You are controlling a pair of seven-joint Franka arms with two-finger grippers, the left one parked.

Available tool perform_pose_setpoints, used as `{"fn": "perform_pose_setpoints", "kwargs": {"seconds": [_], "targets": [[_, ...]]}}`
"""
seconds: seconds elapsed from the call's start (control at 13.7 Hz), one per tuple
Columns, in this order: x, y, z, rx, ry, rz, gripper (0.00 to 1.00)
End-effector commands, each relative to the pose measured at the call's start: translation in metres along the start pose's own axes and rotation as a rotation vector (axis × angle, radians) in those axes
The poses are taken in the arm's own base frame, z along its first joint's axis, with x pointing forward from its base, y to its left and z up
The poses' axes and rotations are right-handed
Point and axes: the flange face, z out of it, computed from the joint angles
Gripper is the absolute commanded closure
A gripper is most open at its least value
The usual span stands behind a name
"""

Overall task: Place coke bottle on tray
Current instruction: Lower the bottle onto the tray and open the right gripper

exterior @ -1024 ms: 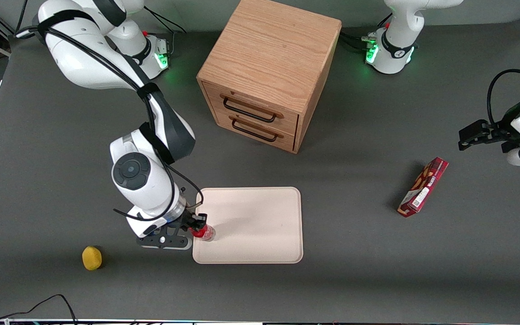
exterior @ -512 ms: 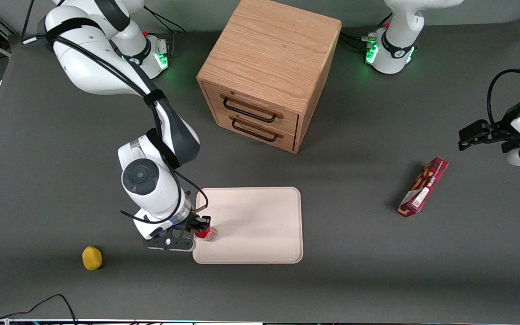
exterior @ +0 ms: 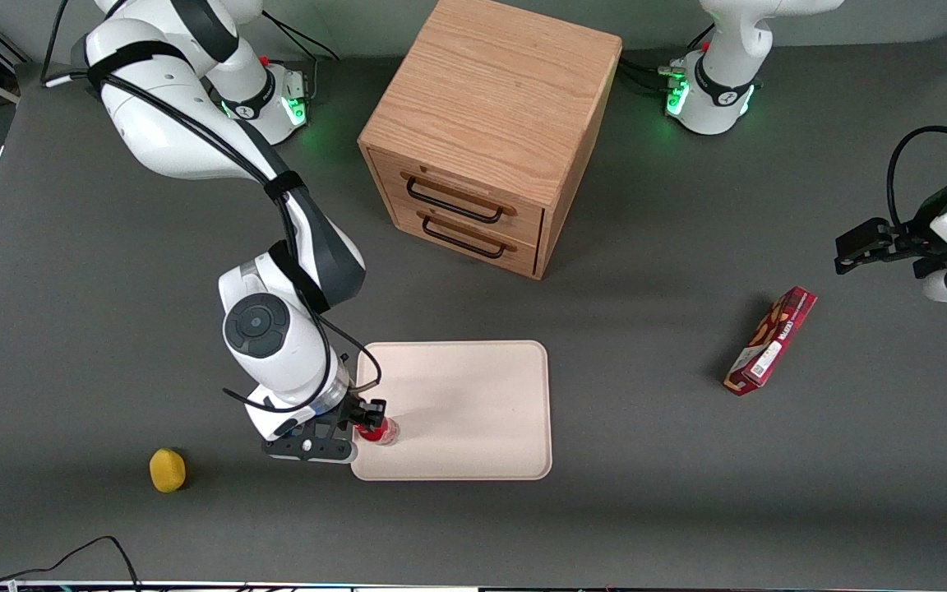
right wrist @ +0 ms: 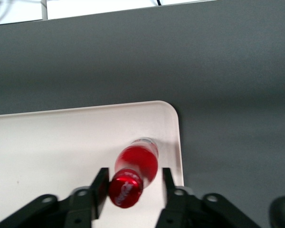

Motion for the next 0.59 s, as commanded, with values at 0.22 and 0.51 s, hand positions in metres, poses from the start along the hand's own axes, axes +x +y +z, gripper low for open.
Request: {"fn": "perform_pose_setpoints", "kwargs": {"seconds": [0.22,0.51], "targets": [[0.009,0.0,-0.043,-0.012,0.034,0.019,0.0],[0.003,0.022,-0.147,-0.065,0.016,0.015,0.0]]}}
